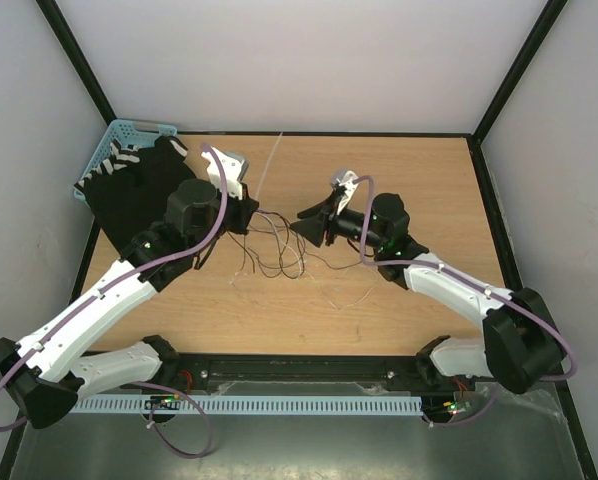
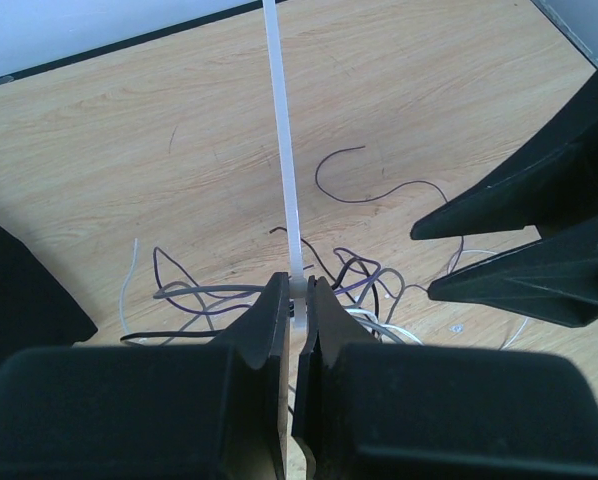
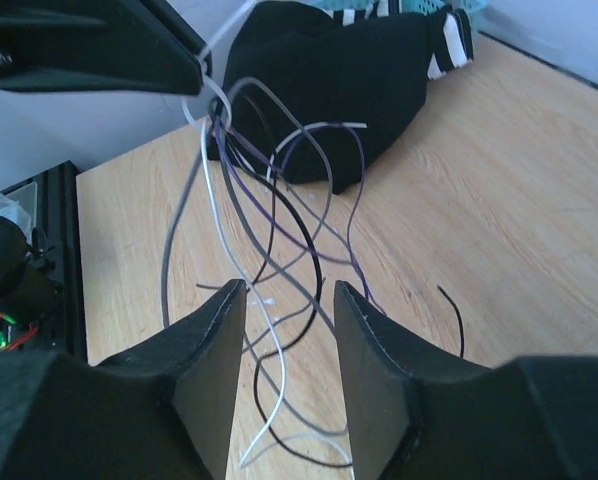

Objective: Zip-tie the wires
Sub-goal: Adjust the cable at the center of the board.

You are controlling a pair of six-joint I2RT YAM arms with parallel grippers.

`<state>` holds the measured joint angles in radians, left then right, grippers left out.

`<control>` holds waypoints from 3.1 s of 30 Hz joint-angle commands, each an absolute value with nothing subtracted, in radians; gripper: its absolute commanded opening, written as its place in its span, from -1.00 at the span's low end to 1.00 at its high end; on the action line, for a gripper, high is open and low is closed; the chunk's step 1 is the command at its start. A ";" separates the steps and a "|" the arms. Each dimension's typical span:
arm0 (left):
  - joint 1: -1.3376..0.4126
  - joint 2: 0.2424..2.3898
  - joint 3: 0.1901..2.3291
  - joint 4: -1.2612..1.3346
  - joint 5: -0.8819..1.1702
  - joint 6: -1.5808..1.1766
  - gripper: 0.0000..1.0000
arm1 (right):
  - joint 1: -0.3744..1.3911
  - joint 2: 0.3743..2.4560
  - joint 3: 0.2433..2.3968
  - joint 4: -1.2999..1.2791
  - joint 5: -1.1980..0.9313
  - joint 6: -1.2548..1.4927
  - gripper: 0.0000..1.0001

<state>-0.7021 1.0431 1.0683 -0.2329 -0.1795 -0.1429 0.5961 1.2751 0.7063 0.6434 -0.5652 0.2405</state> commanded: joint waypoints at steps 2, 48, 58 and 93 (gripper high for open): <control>-0.706 1.019 1.073 -0.228 -0.171 -0.146 -1.00 | 0.623 1.338 0.781 0.704 -0.606 0.209 -0.03; -0.709 0.983 1.063 -0.235 -0.214 -0.120 -1.00 | 0.648 1.408 0.762 0.625 -0.578 0.287 -0.44; -0.709 0.988 1.065 -0.234 -0.215 -0.116 -1.00 | 0.648 1.395 0.731 0.609 -0.578 0.310 -0.30; -0.709 0.992 1.065 -0.230 -0.187 -0.138 -1.00 | 0.679 1.502 0.754 0.714 -0.512 0.418 0.00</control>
<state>-0.7040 1.0077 1.0649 -0.2546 -0.1986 -0.1272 0.6731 1.4849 0.7227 0.6212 -0.5266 0.3836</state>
